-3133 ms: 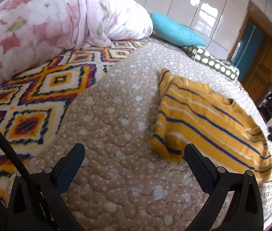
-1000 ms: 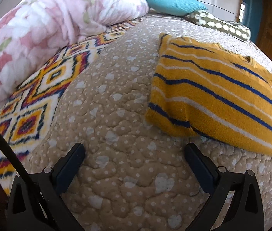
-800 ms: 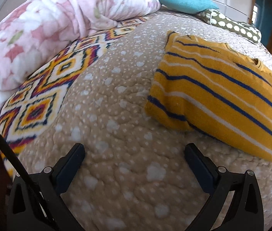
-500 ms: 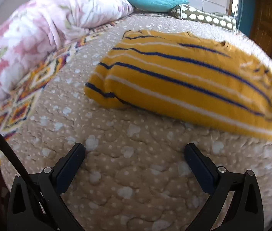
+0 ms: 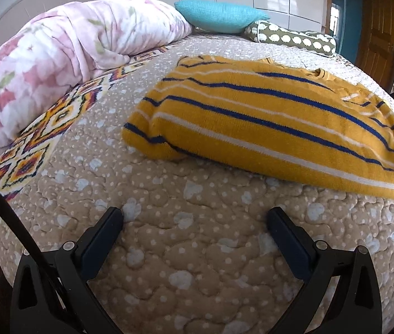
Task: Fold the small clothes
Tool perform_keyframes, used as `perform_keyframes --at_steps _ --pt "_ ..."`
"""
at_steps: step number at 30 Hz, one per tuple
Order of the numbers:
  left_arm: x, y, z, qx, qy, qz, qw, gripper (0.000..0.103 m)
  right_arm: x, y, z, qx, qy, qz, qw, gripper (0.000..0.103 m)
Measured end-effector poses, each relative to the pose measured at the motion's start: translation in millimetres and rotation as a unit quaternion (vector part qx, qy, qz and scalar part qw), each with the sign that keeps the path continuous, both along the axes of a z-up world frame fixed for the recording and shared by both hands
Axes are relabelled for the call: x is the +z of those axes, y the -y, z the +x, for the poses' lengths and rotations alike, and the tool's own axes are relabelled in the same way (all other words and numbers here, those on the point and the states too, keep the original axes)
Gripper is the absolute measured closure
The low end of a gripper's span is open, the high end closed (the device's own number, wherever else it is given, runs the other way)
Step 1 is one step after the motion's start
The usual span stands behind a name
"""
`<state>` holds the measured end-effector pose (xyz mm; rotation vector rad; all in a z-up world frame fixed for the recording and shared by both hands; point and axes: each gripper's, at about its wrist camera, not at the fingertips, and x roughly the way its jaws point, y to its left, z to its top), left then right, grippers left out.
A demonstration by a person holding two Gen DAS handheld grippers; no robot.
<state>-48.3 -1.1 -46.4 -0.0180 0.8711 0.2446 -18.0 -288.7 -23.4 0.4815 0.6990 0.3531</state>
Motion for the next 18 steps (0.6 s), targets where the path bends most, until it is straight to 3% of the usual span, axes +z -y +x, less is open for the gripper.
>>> perform_keyframes --at_steps 3,6,10,13,15,18 --pt "9.9 2.1 -2.5 -0.003 -0.008 -0.008 0.9999 0.000 0.2 -1.1 -0.6 -0.001 -0.001 0.000 1.000 0.016" --pt "28.5 5.3 -2.3 -0.040 0.024 -0.046 0.9978 0.000 -0.1 -1.8 -1.0 -0.003 -0.003 -0.009 1.000 0.016" --pt "39.1 6.9 23.7 -0.056 0.047 -0.035 0.9967 0.000 0.1 -5.6 1.4 -0.006 -0.009 -0.030 0.999 0.016" --pt "22.0 -5.5 49.9 -0.045 0.007 -0.043 0.9981 0.000 0.8 -11.1 3.3 -0.009 -0.016 -0.056 0.998 0.016" --pt "4.7 -15.5 59.6 -0.041 -0.031 -0.078 0.9956 0.000 1.2 -15.4 5.2 -0.011 -0.020 -0.076 0.997 0.016" --pt "7.8 -15.7 54.5 -0.045 -0.015 -0.081 0.9956 0.000 2.6 -24.8 7.5 -0.015 -0.026 -0.107 0.994 0.016"
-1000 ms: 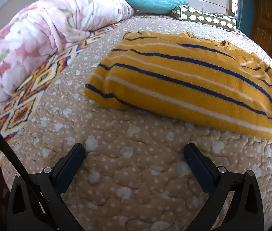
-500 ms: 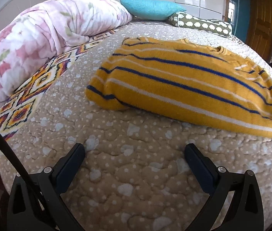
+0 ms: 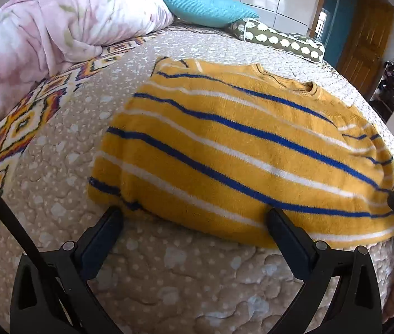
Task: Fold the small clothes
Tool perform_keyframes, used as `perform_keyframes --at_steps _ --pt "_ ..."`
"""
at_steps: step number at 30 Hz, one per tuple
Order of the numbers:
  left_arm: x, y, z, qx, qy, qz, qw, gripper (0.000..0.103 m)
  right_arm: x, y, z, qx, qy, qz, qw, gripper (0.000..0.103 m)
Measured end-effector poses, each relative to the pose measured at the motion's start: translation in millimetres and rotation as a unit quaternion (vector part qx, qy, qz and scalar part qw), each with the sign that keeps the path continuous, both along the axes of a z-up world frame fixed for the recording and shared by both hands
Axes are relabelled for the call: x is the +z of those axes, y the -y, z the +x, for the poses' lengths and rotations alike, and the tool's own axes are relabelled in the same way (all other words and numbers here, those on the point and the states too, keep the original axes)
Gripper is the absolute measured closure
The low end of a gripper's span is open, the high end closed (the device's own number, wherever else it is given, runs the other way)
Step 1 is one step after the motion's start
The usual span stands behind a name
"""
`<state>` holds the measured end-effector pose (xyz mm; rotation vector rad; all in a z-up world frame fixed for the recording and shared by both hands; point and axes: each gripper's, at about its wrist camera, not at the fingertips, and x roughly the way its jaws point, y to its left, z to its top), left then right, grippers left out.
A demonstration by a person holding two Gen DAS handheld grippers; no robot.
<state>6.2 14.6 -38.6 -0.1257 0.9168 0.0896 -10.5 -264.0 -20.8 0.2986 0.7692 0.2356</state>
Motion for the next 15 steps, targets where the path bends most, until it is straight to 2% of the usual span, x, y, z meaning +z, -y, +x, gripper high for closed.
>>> perform_keyframes --at_steps 4,6,9,13,15 --pt "0.5 -6.7 -3.4 -0.005 0.011 -0.026 0.9996 0.000 9.7 -8.2 5.5 0.003 -0.032 -0.044 0.999 0.018" --pt "0.2 -10.8 -6.7 -0.006 0.019 -0.044 0.9988 0.000 27.6 3.7 -6.5 -0.002 -0.019 -0.016 1.000 0.021" --pt "0.1 -14.4 -8.9 -0.005 0.026 -0.062 0.9977 0.000 48.1 43.5 -26.2 -0.058 0.000 0.009 0.998 0.021" --pt "0.9 -15.7 -9.4 -0.006 0.026 -0.058 0.9980 0.000 41.3 87.6 -28.1 -0.107 -0.027 0.009 0.994 0.021" --pt "1.6 -17.7 -10.8 -0.005 0.029 -0.065 0.9975 0.000 28.4 104.1 -21.8 -0.103 -0.048 0.067 0.991 0.021"
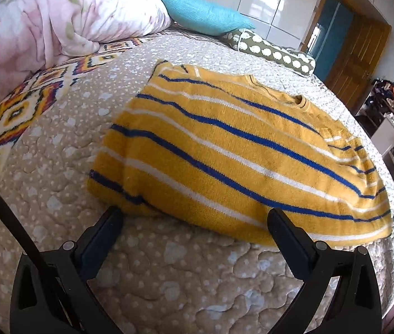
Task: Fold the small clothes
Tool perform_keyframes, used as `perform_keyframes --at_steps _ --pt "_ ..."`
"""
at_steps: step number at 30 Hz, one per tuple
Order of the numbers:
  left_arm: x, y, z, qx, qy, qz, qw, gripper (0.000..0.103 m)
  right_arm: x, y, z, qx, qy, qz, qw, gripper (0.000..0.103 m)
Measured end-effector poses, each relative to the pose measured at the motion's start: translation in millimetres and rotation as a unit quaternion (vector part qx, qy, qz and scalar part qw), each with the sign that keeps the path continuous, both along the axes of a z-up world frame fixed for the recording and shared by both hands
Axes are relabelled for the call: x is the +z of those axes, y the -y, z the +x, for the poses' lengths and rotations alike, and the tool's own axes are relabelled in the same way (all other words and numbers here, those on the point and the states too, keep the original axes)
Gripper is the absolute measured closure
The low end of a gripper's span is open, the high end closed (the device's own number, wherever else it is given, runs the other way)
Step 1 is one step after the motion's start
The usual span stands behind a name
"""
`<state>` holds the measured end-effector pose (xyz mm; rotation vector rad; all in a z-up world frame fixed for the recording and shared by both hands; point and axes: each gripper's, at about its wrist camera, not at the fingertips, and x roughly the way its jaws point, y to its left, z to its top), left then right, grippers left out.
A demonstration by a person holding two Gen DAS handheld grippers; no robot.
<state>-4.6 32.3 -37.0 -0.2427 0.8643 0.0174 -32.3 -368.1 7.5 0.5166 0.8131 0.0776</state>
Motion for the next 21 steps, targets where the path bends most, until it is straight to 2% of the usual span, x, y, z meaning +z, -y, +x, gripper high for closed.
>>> perform_keyframes --at_steps 3,6,7,8,10,12,14,18,21 --pt "3.3 -4.4 -4.7 0.004 0.009 -0.021 0.9997 0.000 -15.6 -0.2 16.4 0.011 -0.005 0.066 0.998 0.027" --pt "10.8 -13.7 -14.2 0.002 0.017 -0.057 0.9982 0.000 -24.4 -9.4 38.7 0.007 -0.004 0.099 0.995 0.037" --pt "14.2 -18.8 -17.2 0.002 0.019 -0.071 0.9973 0.000 -26.2 -15.1 45.8 -0.001 -0.011 0.095 0.995 0.043" --pt "18.5 -26.5 -20.3 0.006 0.024 -0.087 0.9959 0.000 -26.8 -20.2 52.5 -0.014 -0.019 0.083 0.996 0.059" --pt "27.9 -48.8 -26.4 0.031 0.035 -0.118 0.9919 0.000 -24.3 -25.1 59.4 -0.026 -0.042 0.090 0.995 0.078" --pt "36.1 -73.4 -32.8 0.061 0.048 -0.134 0.9879 0.000 -6.6 -32.3 61.9 -0.035 -0.046 0.066 0.996 0.081" --pt "44.1 -98.7 -38.3 0.096 0.062 -0.130 0.9849 0.000 28.5 -57.1 66.4 -0.018 -0.021 0.030 0.999 0.082" --pt "52.1 -146.2 -53.5 0.188 0.087 -0.098 0.9735 0.000 86.4 -140.5 83.0 0.055 0.023 -0.021 0.998 0.083" --pt "48.5 -173.3 -61.2 0.227 0.088 -0.099 0.9649 0.000 98.6 -219.0 101.8 0.126 0.029 -0.034 0.991 0.083"
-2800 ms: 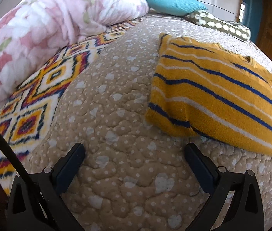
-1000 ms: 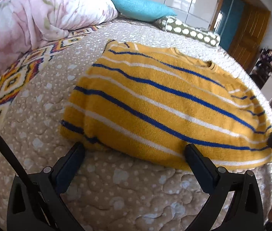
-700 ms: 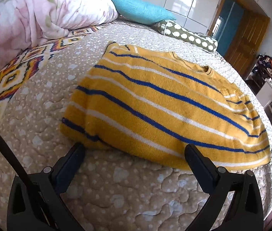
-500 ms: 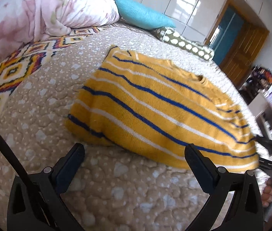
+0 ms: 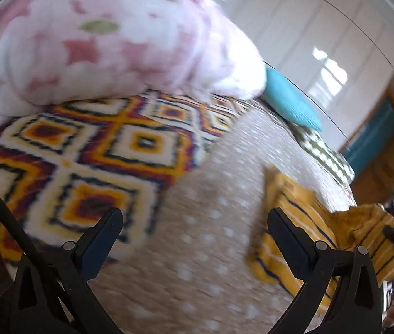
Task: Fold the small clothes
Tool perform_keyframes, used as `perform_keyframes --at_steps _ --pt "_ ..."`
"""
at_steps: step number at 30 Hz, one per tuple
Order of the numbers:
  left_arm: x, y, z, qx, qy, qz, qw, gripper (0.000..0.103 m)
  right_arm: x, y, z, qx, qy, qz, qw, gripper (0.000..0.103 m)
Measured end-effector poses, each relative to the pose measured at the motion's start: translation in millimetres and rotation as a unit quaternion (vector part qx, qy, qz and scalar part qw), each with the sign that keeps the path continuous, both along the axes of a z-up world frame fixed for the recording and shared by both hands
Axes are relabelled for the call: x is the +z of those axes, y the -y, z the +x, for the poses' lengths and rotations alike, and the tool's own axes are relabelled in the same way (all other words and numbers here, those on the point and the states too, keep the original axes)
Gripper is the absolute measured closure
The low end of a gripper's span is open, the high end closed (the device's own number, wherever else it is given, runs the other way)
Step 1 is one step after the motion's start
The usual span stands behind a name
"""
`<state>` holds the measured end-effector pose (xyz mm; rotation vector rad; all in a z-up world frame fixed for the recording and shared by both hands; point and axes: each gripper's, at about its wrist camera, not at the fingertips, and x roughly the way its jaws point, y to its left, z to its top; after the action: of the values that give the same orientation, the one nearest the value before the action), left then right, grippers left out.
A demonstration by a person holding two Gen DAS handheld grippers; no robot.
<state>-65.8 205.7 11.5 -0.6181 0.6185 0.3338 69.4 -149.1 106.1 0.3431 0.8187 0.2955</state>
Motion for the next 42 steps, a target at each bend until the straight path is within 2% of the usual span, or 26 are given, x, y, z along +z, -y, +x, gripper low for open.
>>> perform_keyframes --at_steps 2,5,8,9,10,12,13,16,19,21,22,24,25,26,28,30,31,35,38,42 --pt "-5.9 -12.0 -1.9 0.011 -0.001 -0.022 0.9997 0.000 -12.6 -54.7 14.1 0.045 -0.015 -0.008 0.999 0.083" --pt "-14.5 -20.0 -1.7 0.017 -0.012 -0.037 0.9991 0.000 -54.1 -111.1 27.9 0.082 -0.059 -0.028 0.995 0.083" --pt "-19.5 -20.7 3.1 0.010 -0.024 -0.037 0.9990 0.000 -93.7 -144.6 40.5 0.110 -0.085 -0.068 0.988 0.081" --pt "-20.0 -20.9 3.8 0.007 -0.027 -0.036 0.9990 0.000 -97.3 -148.1 41.7 0.116 -0.084 -0.072 0.987 0.079" --pt "-20.3 -20.3 4.1 0.006 -0.029 -0.035 0.9989 0.000 -96.7 -151.4 41.1 0.119 -0.074 -0.077 0.987 0.075" --pt "-21.1 -20.1 4.9 0.007 -0.032 -0.034 0.9989 0.000 -90.6 -156.0 39.0 0.127 -0.065 -0.082 0.986 0.059" --pt "-21.1 -20.8 4.3 0.009 -0.031 -0.035 0.9989 0.000 -86.1 -160.5 37.7 0.141 -0.063 -0.082 0.985 0.048" --pt "-20.9 -26.6 1.8 0.020 -0.028 -0.040 0.9986 0.000 -73.5 -172.7 31.5 0.178 -0.048 -0.091 0.979 0.046" --pt "-24.1 -32.0 0.3 0.029 -0.028 -0.050 0.9980 0.000 -67.9 -174.3 27.8 0.210 -0.068 -0.044 0.974 0.046" --pt "-26.1 -33.8 -0.1 0.030 -0.030 -0.055 0.9976 0.000 -59.7 -174.7 25.2 0.220 -0.062 -0.011 0.974 0.046" --pt "-26.3 -33.7 -0.3 0.031 -0.030 -0.055 0.9975 0.000 -51.0 -170.1 21.5 0.215 -0.045 -0.003 0.976 0.046" --pt "-25.5 -32.2 -0.3 0.030 -0.028 -0.053 0.9978 0.000 -39.7 -164.9 16.4 0.198 -0.019 -0.017 0.980 0.047" --pt "-25.1 -31.0 0.3 0.027 -0.027 -0.052 0.9979 0.000 -36.6 -161.8 13.4 0.194 -0.014 -0.028 0.981 0.055" --pt "-24.9 -29.1 0.9 0.024 -0.027 -0.050 0.9981 0.000 -36.8 -161.4 10.2 0.188 -0.013 -0.059 0.980 0.071" --pt "-24.2 -27.3 2.3 0.021 -0.028 -0.046 0.9983 0.000 -44.3 -165.9 7.7 0.185 -0.017 -0.113 0.976 0.083" --pt "-24.2 -26.5 2.4 0.022 -0.029 -0.046 0.9983 0.000 -58.7 -167.8 9.5 0.170 -0.029 -0.154 0.973 0.083" --pt "-24.4 -26.7 2.0 0.023 -0.028 -0.047 0.9982 0.000 -66.3 -164.9 11.7 0.164 -0.041 -0.155 0.973 0.083" --pt "-24.7 -27.0 2.9 0.025 -0.028 -0.045 0.9983 0.000 -120.0 -159.0 26.1 0.172 -0.156 -0.053 0.971 0.083" --pt "-24.4 -24.0 5.0 0.019 -0.031 -0.038 0.9986 0.000 -123.3 -156.3 22.7 0.173 -0.160 -0.029 0.971 0.083" --pt "-24.1 -20.2 6.3 0.013 -0.031 -0.032 0.9989 0.000 -131.8 -146.8 18.6 0.200 -0.187 0.025 0.962 0.083"
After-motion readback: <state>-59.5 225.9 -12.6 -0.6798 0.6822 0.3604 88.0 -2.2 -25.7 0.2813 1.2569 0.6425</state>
